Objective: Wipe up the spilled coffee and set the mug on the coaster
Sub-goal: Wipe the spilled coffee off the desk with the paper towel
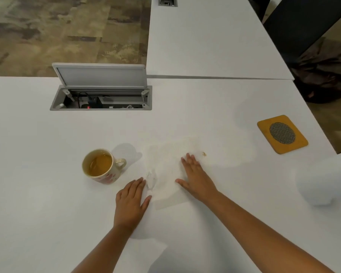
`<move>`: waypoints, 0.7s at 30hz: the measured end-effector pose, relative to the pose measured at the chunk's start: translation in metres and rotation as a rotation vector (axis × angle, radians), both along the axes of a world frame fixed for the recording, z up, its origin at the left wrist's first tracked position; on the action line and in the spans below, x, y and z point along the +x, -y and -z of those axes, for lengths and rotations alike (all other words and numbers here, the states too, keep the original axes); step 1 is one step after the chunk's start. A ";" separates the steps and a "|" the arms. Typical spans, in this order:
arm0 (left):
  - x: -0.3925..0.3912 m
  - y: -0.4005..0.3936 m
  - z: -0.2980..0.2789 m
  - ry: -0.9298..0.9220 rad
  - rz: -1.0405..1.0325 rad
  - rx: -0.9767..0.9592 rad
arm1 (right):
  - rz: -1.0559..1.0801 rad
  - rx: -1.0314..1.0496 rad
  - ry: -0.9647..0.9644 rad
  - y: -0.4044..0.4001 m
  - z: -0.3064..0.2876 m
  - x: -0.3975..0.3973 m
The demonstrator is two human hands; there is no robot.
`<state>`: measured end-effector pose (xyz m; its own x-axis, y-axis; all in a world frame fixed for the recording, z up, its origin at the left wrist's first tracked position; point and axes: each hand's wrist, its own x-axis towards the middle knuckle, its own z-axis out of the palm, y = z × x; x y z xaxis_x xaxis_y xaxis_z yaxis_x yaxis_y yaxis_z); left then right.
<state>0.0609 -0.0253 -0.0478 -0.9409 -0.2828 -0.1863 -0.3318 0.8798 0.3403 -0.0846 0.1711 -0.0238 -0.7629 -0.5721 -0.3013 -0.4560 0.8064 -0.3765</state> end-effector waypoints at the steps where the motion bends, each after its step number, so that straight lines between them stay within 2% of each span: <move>1: 0.000 0.000 0.001 0.002 0.002 -0.001 | -0.056 0.021 -0.015 0.006 0.003 0.001; 3: -0.001 -0.001 0.002 0.011 -0.005 0.008 | -0.110 0.057 -0.030 0.013 0.010 0.001; 14: -0.003 -0.001 0.000 0.033 -0.024 0.044 | -0.111 0.116 -0.121 0.011 0.029 -0.003; 21: -0.002 0.000 0.001 0.040 -0.038 0.056 | -0.098 0.075 0.026 0.013 0.014 -0.011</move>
